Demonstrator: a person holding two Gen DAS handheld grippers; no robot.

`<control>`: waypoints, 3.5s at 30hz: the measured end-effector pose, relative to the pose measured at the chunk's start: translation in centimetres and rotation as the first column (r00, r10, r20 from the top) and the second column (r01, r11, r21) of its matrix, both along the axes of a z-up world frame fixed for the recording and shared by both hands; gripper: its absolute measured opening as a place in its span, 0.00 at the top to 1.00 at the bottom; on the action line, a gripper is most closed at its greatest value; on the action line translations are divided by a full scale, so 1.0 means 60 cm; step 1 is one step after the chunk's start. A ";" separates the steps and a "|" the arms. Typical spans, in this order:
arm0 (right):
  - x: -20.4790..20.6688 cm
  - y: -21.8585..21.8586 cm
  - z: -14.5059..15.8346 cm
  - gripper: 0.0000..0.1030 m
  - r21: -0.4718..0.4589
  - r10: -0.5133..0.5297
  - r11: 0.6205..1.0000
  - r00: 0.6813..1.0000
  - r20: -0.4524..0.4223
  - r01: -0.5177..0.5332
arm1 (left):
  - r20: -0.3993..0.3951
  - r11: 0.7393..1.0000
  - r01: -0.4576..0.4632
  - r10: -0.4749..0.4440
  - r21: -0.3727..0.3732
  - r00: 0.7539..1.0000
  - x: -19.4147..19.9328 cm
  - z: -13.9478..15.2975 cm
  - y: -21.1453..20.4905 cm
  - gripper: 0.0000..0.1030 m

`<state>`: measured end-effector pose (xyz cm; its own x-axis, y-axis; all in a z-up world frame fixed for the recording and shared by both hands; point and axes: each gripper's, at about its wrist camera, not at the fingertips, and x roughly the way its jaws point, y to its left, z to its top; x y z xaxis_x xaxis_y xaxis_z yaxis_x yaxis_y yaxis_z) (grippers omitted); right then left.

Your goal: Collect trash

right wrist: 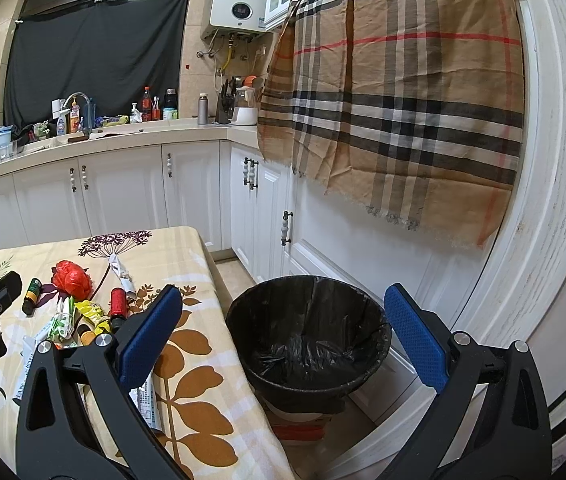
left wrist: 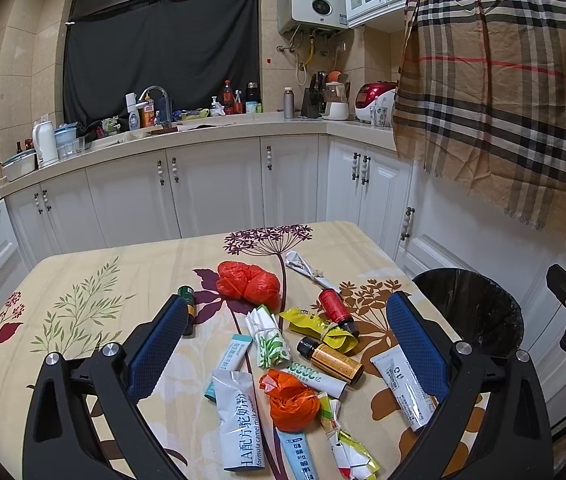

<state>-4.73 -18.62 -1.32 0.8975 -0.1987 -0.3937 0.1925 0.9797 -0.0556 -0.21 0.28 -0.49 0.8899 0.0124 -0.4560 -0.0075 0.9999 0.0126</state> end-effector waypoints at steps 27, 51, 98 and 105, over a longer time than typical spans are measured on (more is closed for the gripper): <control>-0.001 -0.001 -0.001 0.05 0.001 0.001 1.000 1.000 0.000 -0.001 | -0.007 1.000 0.001 -0.001 0.001 1.000 0.000 -0.011 0.007 0.06; 0.022 0.085 -0.098 0.06 0.048 0.182 0.983 0.976 -0.122 -0.178 | -0.210 0.990 -0.139 0.138 0.007 0.968 -0.059 -0.105 0.134 0.40; 0.042 0.070 -0.164 0.68 0.130 0.282 0.957 0.930 -0.235 -0.257 | -0.338 0.997 -0.068 0.047 -0.048 0.940 -0.024 -0.176 0.070 0.72; 0.041 0.069 -0.160 0.69 0.132 0.279 0.958 0.934 -0.224 -0.255 | -0.302 0.997 -0.057 0.039 -0.050 0.952 -0.038 -0.167 0.076 0.91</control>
